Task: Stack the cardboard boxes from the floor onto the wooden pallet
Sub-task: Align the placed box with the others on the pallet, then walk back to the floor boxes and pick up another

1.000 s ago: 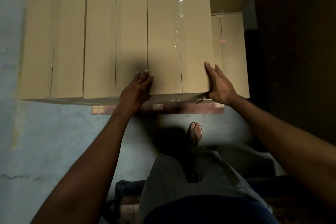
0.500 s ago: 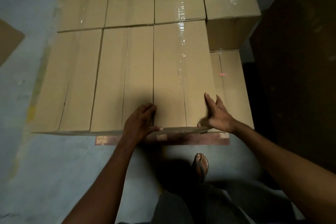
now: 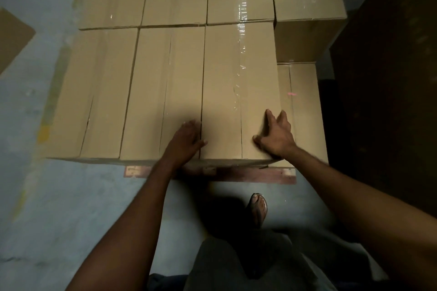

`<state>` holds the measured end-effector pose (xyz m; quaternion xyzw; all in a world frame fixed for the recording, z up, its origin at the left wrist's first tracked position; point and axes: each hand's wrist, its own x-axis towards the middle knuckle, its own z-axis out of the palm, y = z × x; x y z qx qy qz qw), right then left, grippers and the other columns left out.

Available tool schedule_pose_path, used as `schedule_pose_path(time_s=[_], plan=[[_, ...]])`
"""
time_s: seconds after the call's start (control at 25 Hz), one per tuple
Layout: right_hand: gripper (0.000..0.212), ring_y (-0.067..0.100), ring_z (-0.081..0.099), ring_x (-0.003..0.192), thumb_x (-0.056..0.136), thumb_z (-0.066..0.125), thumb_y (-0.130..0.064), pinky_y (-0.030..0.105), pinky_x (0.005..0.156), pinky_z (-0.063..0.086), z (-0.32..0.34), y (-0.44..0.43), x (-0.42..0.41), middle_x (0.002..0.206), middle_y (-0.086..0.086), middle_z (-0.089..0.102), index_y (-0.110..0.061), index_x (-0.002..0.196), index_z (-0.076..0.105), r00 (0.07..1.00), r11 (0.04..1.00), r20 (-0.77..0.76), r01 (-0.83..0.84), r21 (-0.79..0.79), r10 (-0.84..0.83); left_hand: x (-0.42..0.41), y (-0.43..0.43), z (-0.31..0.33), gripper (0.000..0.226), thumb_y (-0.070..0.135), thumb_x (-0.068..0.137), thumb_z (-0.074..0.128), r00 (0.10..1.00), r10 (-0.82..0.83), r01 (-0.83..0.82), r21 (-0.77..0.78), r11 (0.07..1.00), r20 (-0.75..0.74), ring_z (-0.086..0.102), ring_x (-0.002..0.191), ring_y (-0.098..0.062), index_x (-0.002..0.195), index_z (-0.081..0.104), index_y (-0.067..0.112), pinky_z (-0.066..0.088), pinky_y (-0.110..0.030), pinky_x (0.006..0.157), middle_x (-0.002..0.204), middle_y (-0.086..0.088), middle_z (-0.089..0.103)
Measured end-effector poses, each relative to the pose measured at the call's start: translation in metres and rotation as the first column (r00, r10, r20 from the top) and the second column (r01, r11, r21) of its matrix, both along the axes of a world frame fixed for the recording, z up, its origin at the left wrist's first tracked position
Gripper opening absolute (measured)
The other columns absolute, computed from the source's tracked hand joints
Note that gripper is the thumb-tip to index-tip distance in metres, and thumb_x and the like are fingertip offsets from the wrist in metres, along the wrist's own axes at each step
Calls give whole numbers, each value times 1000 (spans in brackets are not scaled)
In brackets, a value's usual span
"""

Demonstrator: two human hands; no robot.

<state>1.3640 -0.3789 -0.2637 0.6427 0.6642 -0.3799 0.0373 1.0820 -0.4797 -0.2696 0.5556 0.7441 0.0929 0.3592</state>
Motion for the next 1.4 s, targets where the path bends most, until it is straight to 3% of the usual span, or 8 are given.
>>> schedule_pose_path(time_s=[0.08, 0.2, 0.4, 0.56, 0.72, 0.88, 1.16, 1.4], plan=[[83, 36, 19, 152, 88, 76, -29, 46, 121, 28, 15, -6, -4, 169, 8, 9, -24, 159, 32, 995, 996, -93, 48, 75, -41, 1, -5, 20, 67, 34, 99, 67, 985, 141, -148, 70, 986, 101, 40, 147, -24, 158, 38, 21, 32, -40, 121, 163, -4, 38], [60, 25, 41, 143, 89, 75, -16, 33, 117, 36, 47, -19, -17, 158, 7, 40, -20, 144, 54, 962, 986, -259, 118, 113, -86, -3, -28, 52, 59, 24, 96, 72, 938, 286, -324, 210, 922, 194, 53, 135, -20, 150, 50, 22, 42, -38, 114, 152, -1, 52], [38, 10, 68, 107, 88, 73, -6, 35, 104, 53, 110, -73, -60, 115, -5, 72, -19, 123, 70, 848, 987, -511, 160, -9, -142, -7, -84, 105, 43, 13, 96, 70, 780, 458, -603, 320, 730, 426, 67, 111, -7, 138, 61, 18, 55, -31, 99, 126, 0, 69], [32, 10, 71, 105, 88, 72, 1, 29, 98, 56, 157, -139, -112, 109, 2, 77, -17, 115, 73, 705, 984, -687, 144, -103, -175, -24, -152, 147, 41, 6, 96, 68, 604, 506, -772, 291, 566, 616, 67, 108, 1, 136, 60, 13, 53, -16, 90, 122, -3, 71], [28, 10, 72, 103, 91, 70, 1, 24, 93, 56, 184, -206, -173, 107, 2, 78, -13, 116, 73, 640, 980, -743, 157, -126, -198, -64, -223, 167, 40, 2, 96, 67, 483, 532, -859, 260, 441, 696, 69, 107, -6, 135, 60, 8, 53, -19, 91, 119, -5, 73], [27, 7, 72, 98, 93, 66, 2, 18, 85, 56, 201, -262, -248, 106, 4, 78, -9, 117, 72, 622, 987, -767, 92, -132, -160, -124, -274, 183, 38, 0, 95, 68, 463, 540, -878, 283, 385, 703, 71, 104, -8, 132, 63, 7, 55, -25, 93, 116, -8, 74], [26, 10, 70, 92, 94, 65, 4, 16, 79, 55, 223, -302, -383, 106, 12, 77, -5, 118, 70, 599, 986, -801, -135, -96, 5, -226, -331, 203, 40, 4, 96, 68, 375, 587, -927, 309, 215, 718, 70, 106, -7, 135, 60, 10, 53, -17, 84, 119, -3, 73], [21, 9, 70, 86, 95, 65, -1, 16, 74, 53, 221, -300, -498, 98, 6, 78, -6, 114, 72, 579, 966, -815, -226, -127, 28, -317, -345, 208, 40, 10, 97, 69, 283, 610, -955, 274, 111, 740, 71, 108, -12, 135, 60, 19, 58, -31, 93, 120, 3, 74]])
